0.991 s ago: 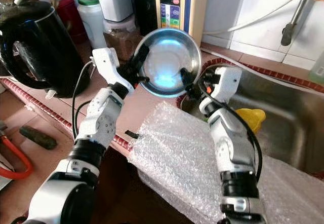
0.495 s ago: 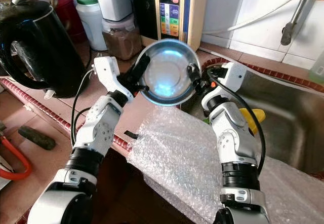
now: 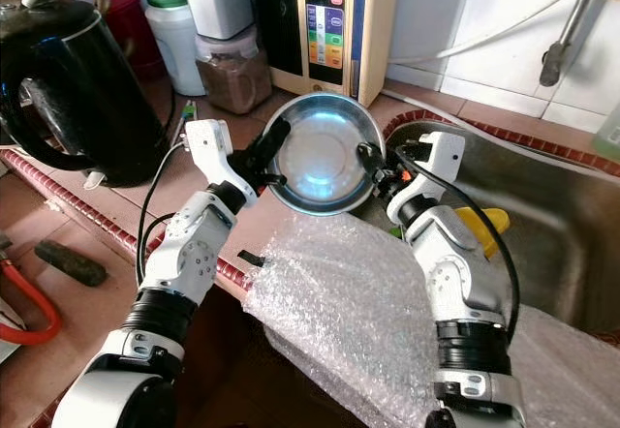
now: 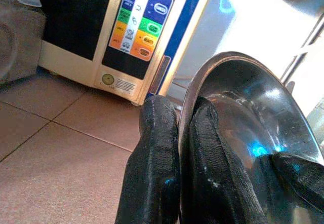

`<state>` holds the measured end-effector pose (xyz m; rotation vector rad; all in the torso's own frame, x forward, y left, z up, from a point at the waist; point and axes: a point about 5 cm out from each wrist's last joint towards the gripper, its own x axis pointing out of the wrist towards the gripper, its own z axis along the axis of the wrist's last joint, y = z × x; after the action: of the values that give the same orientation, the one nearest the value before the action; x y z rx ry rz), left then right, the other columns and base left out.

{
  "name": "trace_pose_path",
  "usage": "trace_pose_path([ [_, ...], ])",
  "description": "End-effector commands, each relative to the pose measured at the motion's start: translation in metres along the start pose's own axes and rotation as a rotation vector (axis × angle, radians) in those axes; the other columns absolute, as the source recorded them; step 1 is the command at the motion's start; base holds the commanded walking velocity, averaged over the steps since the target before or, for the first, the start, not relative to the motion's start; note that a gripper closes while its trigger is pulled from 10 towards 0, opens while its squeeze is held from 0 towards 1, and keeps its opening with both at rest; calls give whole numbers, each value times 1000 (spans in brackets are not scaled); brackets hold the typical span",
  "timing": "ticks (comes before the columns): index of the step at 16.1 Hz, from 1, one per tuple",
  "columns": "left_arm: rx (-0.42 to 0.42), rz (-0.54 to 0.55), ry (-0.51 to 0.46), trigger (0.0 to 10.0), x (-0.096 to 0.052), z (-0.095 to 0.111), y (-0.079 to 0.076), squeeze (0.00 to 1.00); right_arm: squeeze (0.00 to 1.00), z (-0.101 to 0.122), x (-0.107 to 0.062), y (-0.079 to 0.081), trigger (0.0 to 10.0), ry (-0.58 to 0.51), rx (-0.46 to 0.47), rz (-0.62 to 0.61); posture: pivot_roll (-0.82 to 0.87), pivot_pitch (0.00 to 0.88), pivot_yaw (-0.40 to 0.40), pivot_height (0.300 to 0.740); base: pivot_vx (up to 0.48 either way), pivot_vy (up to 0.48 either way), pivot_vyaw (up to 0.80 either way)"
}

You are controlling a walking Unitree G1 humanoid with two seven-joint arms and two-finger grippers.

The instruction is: Kitchen organization

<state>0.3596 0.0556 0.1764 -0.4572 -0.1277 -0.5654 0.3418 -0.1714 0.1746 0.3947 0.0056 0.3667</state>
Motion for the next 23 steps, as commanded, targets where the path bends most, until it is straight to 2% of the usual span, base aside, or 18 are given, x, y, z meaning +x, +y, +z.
trace_pose_path([
  [1,13,-83,-84,0,6,18,-15,0,0,-16,-5,-7,0,86,12,-29,-93,58,96,740,0,0,0],
  [8,96,-131,-86,0,10,27,-16,0,0,-14,-5,-11,0,153,-45,25,-77,43,104,740,0,0,0],
  [11,101,-129,-85,0,9,29,-15,0,0,-9,0,-16,0,161,-81,13,-73,36,104,740,0,0,0],
  [12,102,-137,-81,0,8,27,-15,431,0,-7,2,-15,0,153,-75,14,-73,36,104,740,0,0,0],
  [13,100,-134,-74,3216,8,25,-15,1000,0,-7,3,-13,0,147,-71,18,-70,33,104,740,0,0,0],
  [15,109,-127,-65,10000,8,24,-15,1000,0,-11,5,-11,0,147,-79,-6,-73,32,108,740,0,0,0],
  [18,145,-143,-61,10000,5,27,-17,1000,0,-13,8,-8,0,111,-62,-52,-70,30,110,740,0,0,0],
  [20,129,-189,-54,10000,1,28,-26,1000,0,-12,11,-9,0,74,-100,-102,-70,30,110,740,0,0,0],
  [23,178,-236,-30,10000,-8,23,-36,1000,0,-1,18,-13,0,0,-114,-183,-60,31,115,740,0,0,0],
])
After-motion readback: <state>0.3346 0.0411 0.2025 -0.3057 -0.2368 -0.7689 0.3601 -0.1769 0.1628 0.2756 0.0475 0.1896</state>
